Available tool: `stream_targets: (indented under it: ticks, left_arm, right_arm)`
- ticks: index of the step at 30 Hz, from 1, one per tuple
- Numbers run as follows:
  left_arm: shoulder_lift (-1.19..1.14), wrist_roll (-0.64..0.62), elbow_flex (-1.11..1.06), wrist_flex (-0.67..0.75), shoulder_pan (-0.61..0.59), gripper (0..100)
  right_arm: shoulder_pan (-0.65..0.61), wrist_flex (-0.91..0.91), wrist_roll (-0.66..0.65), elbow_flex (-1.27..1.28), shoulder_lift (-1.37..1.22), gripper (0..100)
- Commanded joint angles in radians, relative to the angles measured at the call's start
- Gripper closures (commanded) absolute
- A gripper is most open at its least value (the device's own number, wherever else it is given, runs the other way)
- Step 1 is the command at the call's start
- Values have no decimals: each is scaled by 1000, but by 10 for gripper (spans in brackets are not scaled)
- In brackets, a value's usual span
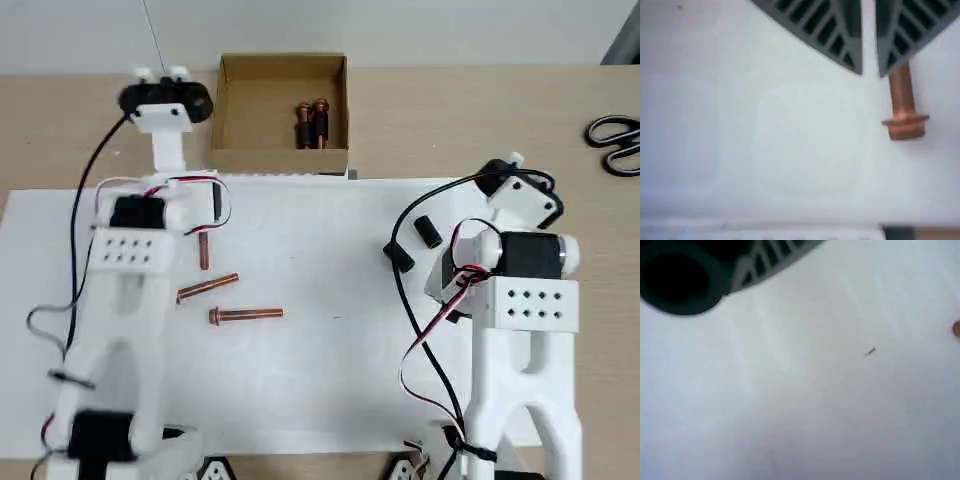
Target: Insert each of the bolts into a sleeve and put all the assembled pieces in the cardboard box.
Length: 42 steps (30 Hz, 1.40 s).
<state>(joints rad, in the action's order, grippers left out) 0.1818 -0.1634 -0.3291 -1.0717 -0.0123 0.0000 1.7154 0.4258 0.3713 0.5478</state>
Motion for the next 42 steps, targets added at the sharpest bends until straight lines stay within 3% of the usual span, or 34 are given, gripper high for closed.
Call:
stream_targets:
  ticks: [1, 15, 29, 34, 42]
  left_arm:
    - [-120, 9, 119, -95, -5, 994]
    - [-454, -66, 443, -318, -23, 994]
    - [-535, -71, 472, -324, -64, 991]
    - [-537, -74, 472, -319, -68, 917]
    - [-540, -74, 466, -275, -69, 921]
  right_arm:
    - [27, -7, -11, -5, 28, 997]
    - [38, -7, -11, -5, 24, 996]
    - [42, -2, -11, -5, 31, 996]
    - [41, -4, -11, -5, 31, 996]
    - [41, -7, -11, -5, 31, 996]
